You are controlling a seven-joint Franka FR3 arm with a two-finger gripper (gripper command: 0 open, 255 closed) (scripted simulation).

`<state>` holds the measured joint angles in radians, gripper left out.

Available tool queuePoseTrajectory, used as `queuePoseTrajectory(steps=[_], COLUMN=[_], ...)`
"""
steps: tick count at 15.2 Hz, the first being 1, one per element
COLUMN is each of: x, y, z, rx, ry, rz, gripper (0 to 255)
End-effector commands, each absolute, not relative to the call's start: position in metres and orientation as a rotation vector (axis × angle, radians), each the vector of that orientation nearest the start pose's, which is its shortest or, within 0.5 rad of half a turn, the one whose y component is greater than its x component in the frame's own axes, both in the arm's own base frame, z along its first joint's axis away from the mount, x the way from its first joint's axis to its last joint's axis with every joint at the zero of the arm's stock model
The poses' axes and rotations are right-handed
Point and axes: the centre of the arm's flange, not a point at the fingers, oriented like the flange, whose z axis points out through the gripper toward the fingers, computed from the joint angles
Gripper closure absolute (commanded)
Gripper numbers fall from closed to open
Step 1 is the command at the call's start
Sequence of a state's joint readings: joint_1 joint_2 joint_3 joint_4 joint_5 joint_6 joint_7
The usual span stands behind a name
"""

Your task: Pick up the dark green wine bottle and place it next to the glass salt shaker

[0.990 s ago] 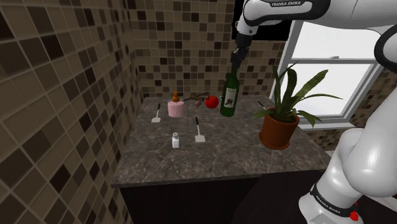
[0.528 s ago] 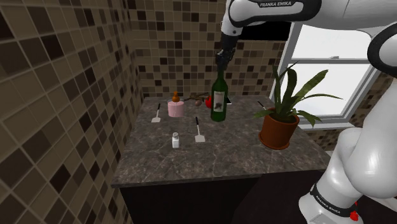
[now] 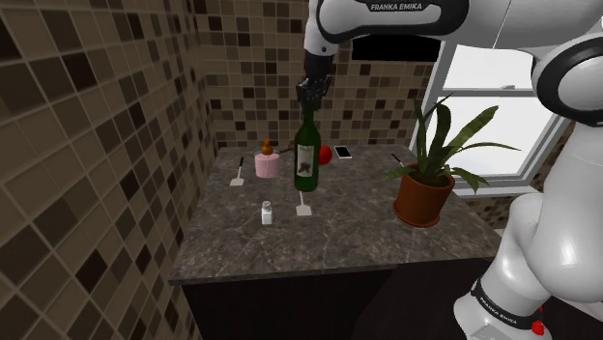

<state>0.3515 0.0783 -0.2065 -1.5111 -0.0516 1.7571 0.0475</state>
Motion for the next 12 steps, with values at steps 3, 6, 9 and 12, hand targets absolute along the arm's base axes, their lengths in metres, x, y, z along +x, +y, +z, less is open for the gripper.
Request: queuePoseTrajectory(steps=[3,6,9,12], x=[0.601,0.61,0.62,0.628], y=[0.139,0.177,0.216,0.252], z=[0.627,0.627,0.627,0.622], rx=[-3.176,-3.176,-3.176,-3.176], ry=[-0.164,-0.164,-0.164,-0.164], rz=[-0.28,-0.28,-0.28,-0.28], gripper=[255,255,255,255])
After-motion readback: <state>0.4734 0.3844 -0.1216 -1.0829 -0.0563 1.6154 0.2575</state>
